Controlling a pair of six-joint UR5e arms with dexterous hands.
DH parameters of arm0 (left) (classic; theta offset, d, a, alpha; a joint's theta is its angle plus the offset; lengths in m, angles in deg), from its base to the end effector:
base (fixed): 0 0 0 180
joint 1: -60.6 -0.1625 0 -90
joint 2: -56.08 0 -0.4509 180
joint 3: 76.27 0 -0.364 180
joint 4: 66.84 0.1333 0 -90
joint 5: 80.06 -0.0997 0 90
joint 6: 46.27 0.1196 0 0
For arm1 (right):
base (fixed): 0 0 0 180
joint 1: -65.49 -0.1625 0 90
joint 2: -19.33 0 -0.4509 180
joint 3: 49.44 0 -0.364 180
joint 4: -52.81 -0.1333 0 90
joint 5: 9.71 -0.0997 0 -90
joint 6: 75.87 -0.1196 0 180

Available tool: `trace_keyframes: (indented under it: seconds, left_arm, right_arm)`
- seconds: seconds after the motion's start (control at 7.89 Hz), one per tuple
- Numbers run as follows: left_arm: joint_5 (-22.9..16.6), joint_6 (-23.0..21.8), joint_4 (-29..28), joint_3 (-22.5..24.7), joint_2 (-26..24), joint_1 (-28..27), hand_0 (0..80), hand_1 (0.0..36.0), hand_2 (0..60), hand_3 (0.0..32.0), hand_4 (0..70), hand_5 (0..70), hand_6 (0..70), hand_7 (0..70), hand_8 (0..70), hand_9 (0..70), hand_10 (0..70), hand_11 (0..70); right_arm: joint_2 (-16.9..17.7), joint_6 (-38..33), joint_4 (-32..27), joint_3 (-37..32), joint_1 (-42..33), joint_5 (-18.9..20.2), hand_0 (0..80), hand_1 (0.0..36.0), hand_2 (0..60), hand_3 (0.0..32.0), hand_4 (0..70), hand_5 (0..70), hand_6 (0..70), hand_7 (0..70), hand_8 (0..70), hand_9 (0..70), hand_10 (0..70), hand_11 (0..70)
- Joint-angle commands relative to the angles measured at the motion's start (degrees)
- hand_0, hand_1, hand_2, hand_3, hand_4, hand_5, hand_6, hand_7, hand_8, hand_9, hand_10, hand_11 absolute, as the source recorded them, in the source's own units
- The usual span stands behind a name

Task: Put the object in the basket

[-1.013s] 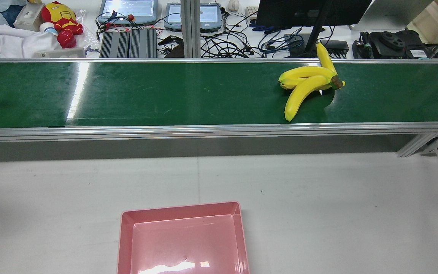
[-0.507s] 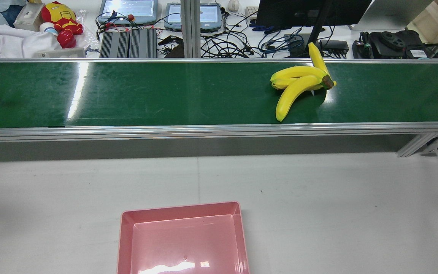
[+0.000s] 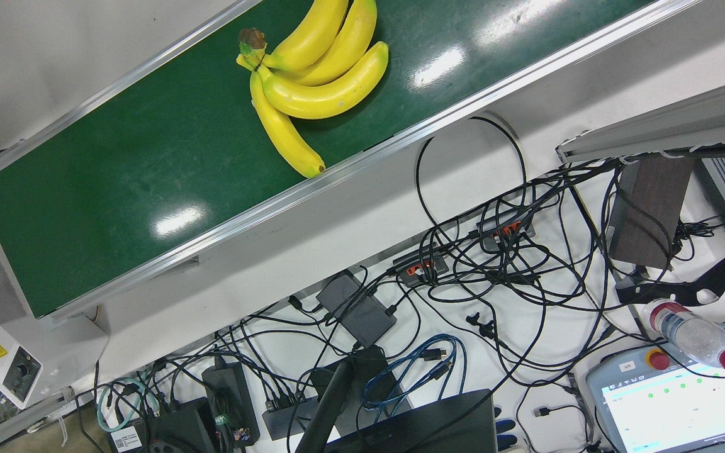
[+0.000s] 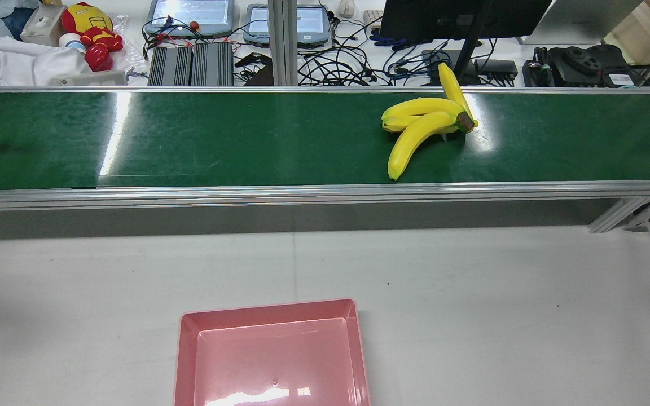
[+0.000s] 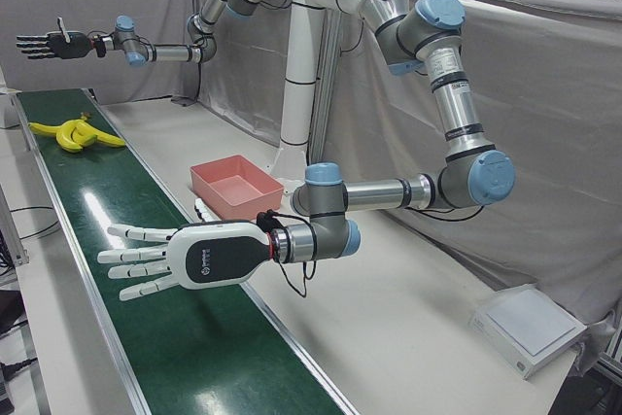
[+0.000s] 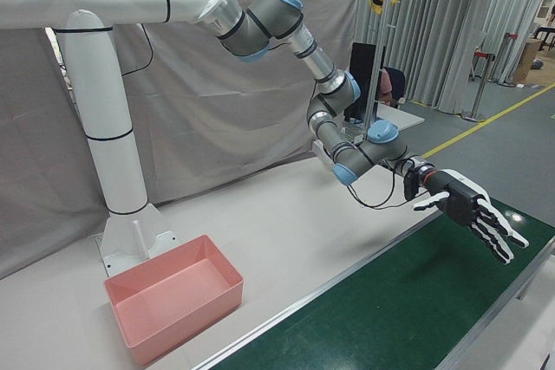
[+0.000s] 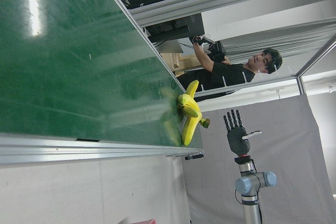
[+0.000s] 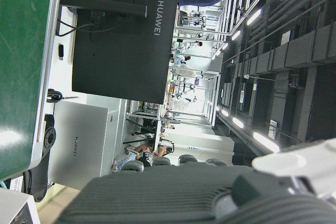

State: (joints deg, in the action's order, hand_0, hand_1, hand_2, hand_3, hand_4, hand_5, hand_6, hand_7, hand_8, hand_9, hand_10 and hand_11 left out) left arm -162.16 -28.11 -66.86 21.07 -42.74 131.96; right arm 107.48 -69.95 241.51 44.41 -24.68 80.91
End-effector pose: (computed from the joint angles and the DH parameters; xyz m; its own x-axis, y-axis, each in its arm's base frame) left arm 0.0372 -0.5788 0.5695 -0.9597 -0.0997 -0.2629 0.2210 0.3106 -0.9245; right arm 0.1335 -0.4906 0.6828 -0.9947 0.0132 0.1024 -0.1030 -0.0512 -0.9934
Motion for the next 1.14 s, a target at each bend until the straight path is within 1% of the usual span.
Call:
trace_keyframes:
  seconds: [0.0, 0.13, 0.25, 0.51, 0.76, 0.89, 1.01]
  left_arm:
    - [-0.3, 0.1, 1.5, 0.5, -1.1, -1.6, 60.3, 17.8, 0.0, 10.6, 13.3, 12.1, 0.8, 6.8, 8.4, 10.5, 3.7, 7.7]
    - [-0.3, 0.2, 1.7, 0.2, -1.4, -3.7, 60.3, 17.7, 0.0, 11.4, 12.1, 12.1, 0.5, 6.8, 8.5, 10.4, 3.6, 7.7]
    - [-0.2, 0.3, 1.7, -0.2, -1.6, -5.4, 59.4, 17.5, 0.0, 9.8, 13.1, 12.6, 0.9, 6.9, 8.4, 10.6, 3.9, 8.0]
    - [-0.2, 0.3, 1.7, -0.2, -1.6, -5.2, 59.0, 17.3, 0.0, 11.2, 12.2, 12.7, 0.5, 6.9, 8.6, 10.5, 3.7, 7.6]
    - [-0.2, 0.4, 1.8, -0.2, -1.6, -5.2, 59.4, 17.3, 0.0, 11.6, 11.7, 12.3, 0.5, 6.9, 8.5, 10.3, 3.6, 7.5]
    - [-0.1, 0.4, 1.8, -0.2, -1.5, -5.2, 59.0, 16.9, 0.0, 10.8, 12.3, 12.2, 0.6, 7.0, 8.8, 10.5, 3.6, 7.4]
    - [-0.2, 0.5, 1.8, -0.2, -1.5, -5.2, 59.4, 17.3, 0.0, 11.0, 12.4, 12.9, 0.7, 6.9, 8.7, 10.6, 3.7, 7.6]
  right_arm:
    - [0.0, 0.0, 0.0, 0.0, 0.0, 0.0, 0.0, 0.0, 0.0, 0.0, 0.0, 0.0, 0.0, 0.0, 0.0, 0.0, 0.0, 0.0]
    - [0.0, 0.0, 0.0, 0.0, 0.0, 0.0, 0.0, 0.0, 0.0, 0.0, 0.0, 0.0, 0.0, 0.0, 0.0, 0.0, 0.0, 0.0]
    - [0.0, 0.0, 0.0, 0.0, 0.0, 0.0, 0.0, 0.0, 0.0, 0.0, 0.0, 0.0, 0.0, 0.0, 0.0, 0.0, 0.0, 0.0]
    - [0.0, 0.0, 0.0, 0.0, 0.0, 0.0, 0.0, 0.0, 0.0, 0.0, 0.0, 0.0, 0.0, 0.0, 0.0, 0.0, 0.0, 0.0]
    - [0.0, 0.0, 0.0, 0.0, 0.0, 0.0, 0.0, 0.0, 0.0, 0.0, 0.0, 0.0, 0.0, 0.0, 0.0, 0.0, 0.0, 0.0]
    - [0.0, 0.0, 0.0, 0.1, 0.0, 0.0, 0.0, 0.0, 0.0, 0.0, 0.0, 0.0, 0.0, 0.0, 0.0, 0.0, 0.0, 0.0]
    - [0.0, 0.0, 0.0, 0.1, 0.0, 0.0, 0.0, 0.0, 0.0, 0.0, 0.0, 0.0, 0.0, 0.0, 0.0, 0.0, 0.0, 0.0]
